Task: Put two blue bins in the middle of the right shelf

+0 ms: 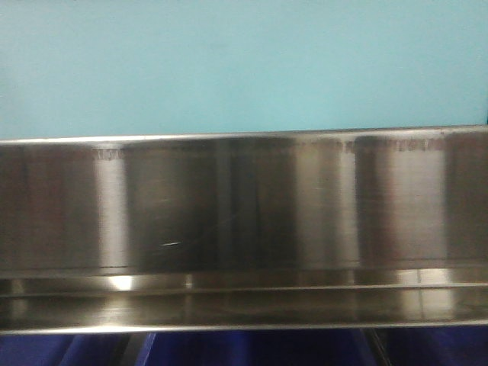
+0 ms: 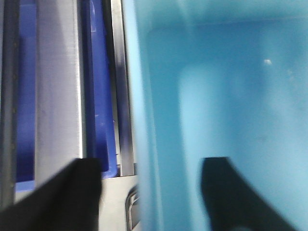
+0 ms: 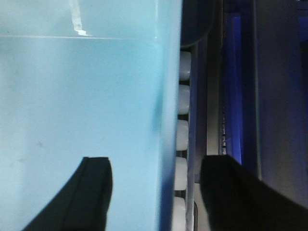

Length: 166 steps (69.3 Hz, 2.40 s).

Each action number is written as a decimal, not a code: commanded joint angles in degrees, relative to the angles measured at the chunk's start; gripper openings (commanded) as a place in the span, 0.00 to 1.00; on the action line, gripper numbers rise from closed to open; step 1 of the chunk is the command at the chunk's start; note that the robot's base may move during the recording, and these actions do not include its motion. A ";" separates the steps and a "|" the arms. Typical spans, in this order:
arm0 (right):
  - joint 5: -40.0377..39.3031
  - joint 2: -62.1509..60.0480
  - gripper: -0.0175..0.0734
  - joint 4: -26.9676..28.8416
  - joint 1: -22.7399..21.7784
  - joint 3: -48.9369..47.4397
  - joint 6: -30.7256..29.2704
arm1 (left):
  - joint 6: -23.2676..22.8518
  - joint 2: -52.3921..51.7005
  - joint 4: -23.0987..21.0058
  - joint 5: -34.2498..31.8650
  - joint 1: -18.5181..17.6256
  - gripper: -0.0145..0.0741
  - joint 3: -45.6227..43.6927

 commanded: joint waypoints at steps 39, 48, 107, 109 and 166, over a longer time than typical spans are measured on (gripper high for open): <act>-0.42 -0.75 0.01 -0.37 0.11 0.24 -0.38 | -0.04 -0.14 -0.13 -0.10 -0.01 0.04 0.17; -0.42 -0.75 0.01 -0.37 0.11 0.24 -0.38 | -0.04 -0.14 -0.72 -0.10 -0.01 0.04 0.17; -0.42 -0.51 0.01 -0.37 0.11 0.24 -0.38 | -0.55 -1.35 -0.07 -0.10 -0.01 0.47 -1.94; -0.42 -0.51 0.01 -0.37 0.11 0.24 -0.38 | -0.55 -1.35 0.04 -0.10 -0.01 0.47 -1.94; -0.42 -0.52 0.01 -0.37 0.11 0.24 -0.38 | -0.55 -1.25 -3.59 -0.10 -0.01 0.26 0.54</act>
